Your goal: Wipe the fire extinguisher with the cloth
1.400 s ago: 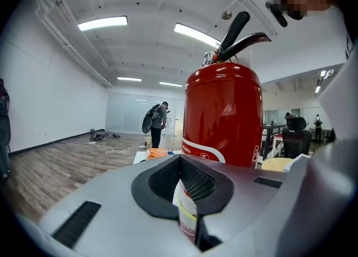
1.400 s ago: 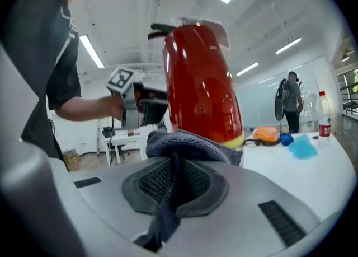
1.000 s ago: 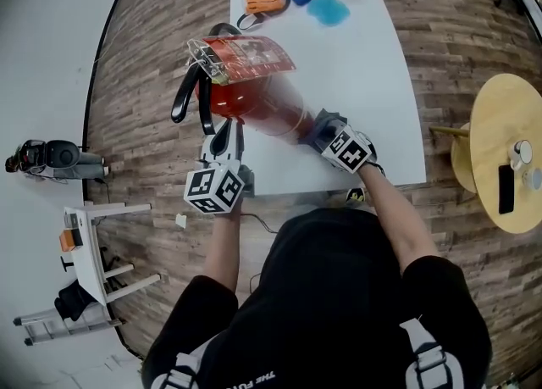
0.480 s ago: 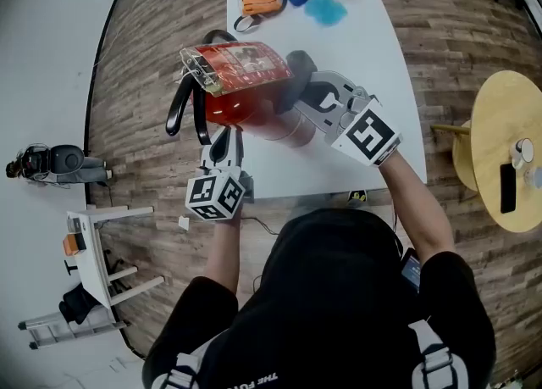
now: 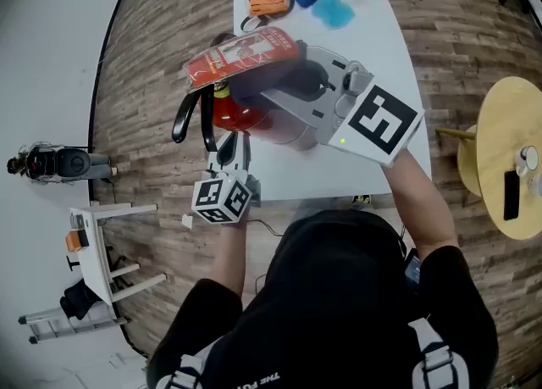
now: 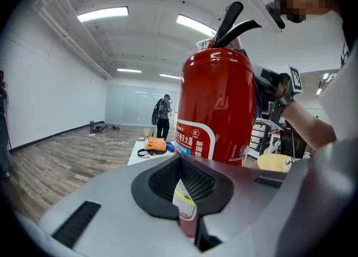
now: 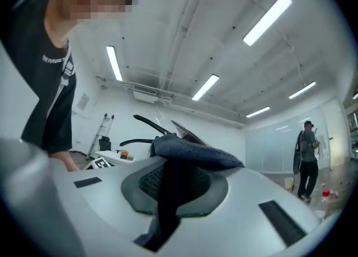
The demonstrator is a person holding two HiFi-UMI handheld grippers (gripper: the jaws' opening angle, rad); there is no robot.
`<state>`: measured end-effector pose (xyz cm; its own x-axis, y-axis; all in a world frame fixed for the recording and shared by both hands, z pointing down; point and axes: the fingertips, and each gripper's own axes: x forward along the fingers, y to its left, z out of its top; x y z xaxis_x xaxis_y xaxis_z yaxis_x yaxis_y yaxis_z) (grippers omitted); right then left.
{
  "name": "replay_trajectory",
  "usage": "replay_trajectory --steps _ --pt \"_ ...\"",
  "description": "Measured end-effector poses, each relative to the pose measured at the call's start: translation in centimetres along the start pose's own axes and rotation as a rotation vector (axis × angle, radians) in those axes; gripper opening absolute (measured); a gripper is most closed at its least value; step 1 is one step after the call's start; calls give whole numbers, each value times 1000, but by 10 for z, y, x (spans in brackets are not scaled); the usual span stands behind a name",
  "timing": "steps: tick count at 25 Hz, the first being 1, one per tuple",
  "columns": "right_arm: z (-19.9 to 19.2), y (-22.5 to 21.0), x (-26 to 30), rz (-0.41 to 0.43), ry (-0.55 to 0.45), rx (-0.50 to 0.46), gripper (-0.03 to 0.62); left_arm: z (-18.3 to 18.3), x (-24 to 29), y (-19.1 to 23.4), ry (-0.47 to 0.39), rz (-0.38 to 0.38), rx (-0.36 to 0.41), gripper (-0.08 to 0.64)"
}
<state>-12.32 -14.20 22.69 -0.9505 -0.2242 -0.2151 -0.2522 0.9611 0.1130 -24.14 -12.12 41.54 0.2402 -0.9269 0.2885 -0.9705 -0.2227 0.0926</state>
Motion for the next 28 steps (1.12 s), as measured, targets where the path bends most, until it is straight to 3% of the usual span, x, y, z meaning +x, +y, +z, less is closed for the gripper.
replay_trajectory --steps 6,11,15,17,20,22,24,28 --pt "-48 -34 -17 -61 104 137 32 -1 0 1 -3 -1 -6 23" --pt "-180 -35 -33 -138 303 353 32 -1 1 3 -3 -4 2 23" --pt "-296 -19 -57 -181 523 534 32 -3 0 3 -2 2 -7 22" --pt "-348 -3 -74 -177 672 578 32 -4 1 3 0 2 -10 21" --pt "-400 24 -94 -98 873 561 32 -6 3 3 4 1 -16 23" --pt "-405 27 -96 -57 923 492 32 -7 3 3 7 0 -17 21" --pt "-390 15 -87 -49 901 400 32 -7 3 3 7 -2 -17 22" --pt "-297 -30 -42 -63 607 296 32 -7 3 3 4 -6 -21 23"
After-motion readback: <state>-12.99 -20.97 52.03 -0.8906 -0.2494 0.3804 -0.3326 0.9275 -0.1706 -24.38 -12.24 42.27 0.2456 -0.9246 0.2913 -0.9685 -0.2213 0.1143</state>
